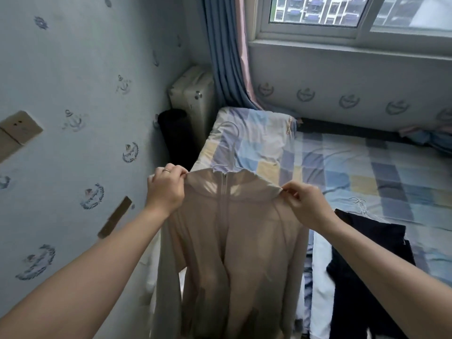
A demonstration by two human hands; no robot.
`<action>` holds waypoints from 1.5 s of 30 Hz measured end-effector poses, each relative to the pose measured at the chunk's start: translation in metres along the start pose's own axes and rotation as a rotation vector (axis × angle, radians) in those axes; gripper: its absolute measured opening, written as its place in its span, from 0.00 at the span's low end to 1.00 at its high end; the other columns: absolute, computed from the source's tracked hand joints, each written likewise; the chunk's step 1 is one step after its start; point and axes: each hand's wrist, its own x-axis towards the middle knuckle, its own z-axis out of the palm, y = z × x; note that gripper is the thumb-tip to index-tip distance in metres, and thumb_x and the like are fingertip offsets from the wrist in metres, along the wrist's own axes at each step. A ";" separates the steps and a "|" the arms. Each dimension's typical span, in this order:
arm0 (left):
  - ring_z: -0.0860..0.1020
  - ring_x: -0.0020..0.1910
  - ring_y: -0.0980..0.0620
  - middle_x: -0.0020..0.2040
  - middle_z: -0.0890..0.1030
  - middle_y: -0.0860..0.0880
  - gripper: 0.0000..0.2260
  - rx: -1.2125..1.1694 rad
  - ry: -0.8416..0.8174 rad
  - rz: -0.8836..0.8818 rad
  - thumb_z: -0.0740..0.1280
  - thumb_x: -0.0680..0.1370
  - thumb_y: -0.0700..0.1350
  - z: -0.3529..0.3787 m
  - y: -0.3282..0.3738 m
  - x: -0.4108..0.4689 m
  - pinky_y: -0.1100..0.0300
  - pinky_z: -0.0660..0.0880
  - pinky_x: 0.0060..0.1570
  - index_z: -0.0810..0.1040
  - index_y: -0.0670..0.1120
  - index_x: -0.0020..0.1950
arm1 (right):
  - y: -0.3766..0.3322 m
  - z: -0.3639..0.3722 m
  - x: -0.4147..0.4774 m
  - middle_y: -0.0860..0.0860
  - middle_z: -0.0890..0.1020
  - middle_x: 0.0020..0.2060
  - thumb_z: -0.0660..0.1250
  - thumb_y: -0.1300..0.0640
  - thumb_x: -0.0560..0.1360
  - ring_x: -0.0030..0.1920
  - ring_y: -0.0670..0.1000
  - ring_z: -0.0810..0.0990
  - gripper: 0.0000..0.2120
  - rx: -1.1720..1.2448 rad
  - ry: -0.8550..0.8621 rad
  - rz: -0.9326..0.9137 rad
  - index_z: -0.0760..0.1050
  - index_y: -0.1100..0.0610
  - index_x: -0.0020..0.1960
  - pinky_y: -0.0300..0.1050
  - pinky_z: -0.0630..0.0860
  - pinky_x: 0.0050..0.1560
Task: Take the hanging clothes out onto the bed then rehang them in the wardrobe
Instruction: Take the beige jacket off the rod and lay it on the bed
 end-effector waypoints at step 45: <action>0.44 0.80 0.49 0.82 0.48 0.52 0.29 -0.131 -0.952 0.027 0.54 0.80 0.65 0.223 -0.027 0.065 0.46 0.45 0.76 0.52 0.63 0.79 | 0.060 0.178 0.061 0.46 0.51 0.79 0.56 0.41 0.81 0.79 0.51 0.45 0.30 -0.018 -0.081 0.805 0.49 0.42 0.79 0.58 0.47 0.76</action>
